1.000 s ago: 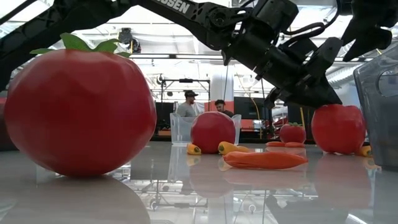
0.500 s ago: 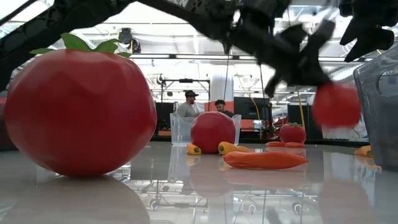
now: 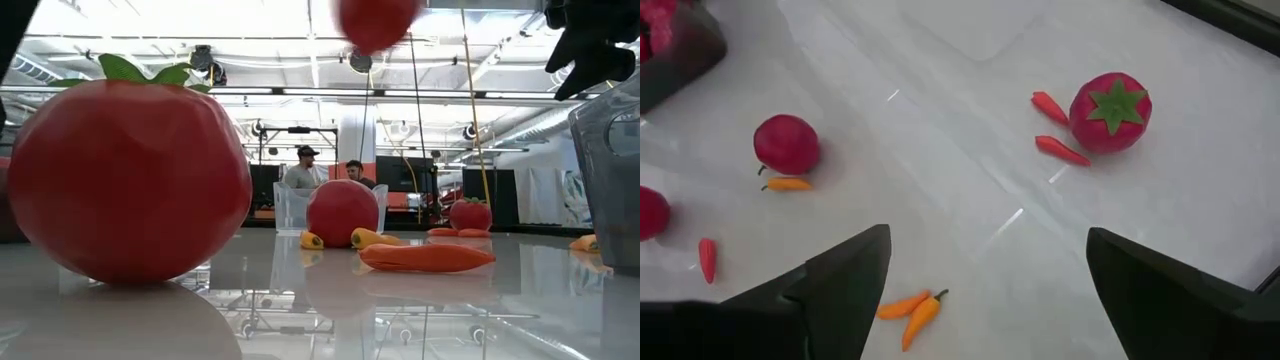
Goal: Sort produce into baskets
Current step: Put the bell pepper into the left black bin
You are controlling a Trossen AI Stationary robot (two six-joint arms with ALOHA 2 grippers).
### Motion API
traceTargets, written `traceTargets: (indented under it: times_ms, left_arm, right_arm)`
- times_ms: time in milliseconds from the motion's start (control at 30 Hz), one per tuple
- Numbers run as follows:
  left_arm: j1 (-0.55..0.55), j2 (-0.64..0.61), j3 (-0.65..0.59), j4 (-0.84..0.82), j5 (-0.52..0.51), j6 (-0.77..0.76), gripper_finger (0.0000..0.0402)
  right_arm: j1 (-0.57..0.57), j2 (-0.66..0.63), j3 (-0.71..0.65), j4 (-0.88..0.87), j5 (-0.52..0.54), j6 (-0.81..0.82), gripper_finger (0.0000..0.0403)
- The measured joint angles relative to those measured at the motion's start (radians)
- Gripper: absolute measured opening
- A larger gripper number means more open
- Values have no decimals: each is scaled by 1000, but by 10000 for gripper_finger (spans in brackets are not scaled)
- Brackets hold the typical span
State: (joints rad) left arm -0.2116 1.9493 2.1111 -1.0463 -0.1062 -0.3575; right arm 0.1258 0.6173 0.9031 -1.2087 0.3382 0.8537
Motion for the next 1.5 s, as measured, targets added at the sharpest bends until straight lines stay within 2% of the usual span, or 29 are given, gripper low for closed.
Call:
traceTargets:
  times_ms: [133,267,533,733,933,1133,1500]
  left_arm:
    - [-134,-68,-3,-286,-132,-235,20]
    - [-273,-82,-15,-504,-200,-493,20]
    - [-468,-95,-133,-524,-173,-841,20]
    - [-550,-214,-344,-526,-210,-1249,20]
    - [-592,-339,-546,-528,-209,-1513,20]
    - [-610,-400,-669,-527,-185,-1665,20]
    - [-616,-400,-858,-347,-170,-1675,27]
  right_arm:
    - [0,1,0,2,0,29,329]
    - [0,9,0,11,1,28,329]
    - [0,46,0,17,9,24,329]
    - [0,87,0,36,9,24,329]
    - [0,119,0,41,9,17,329]
    - [0,138,0,43,9,20,329]
    - [0,139,0,43,9,23,329]
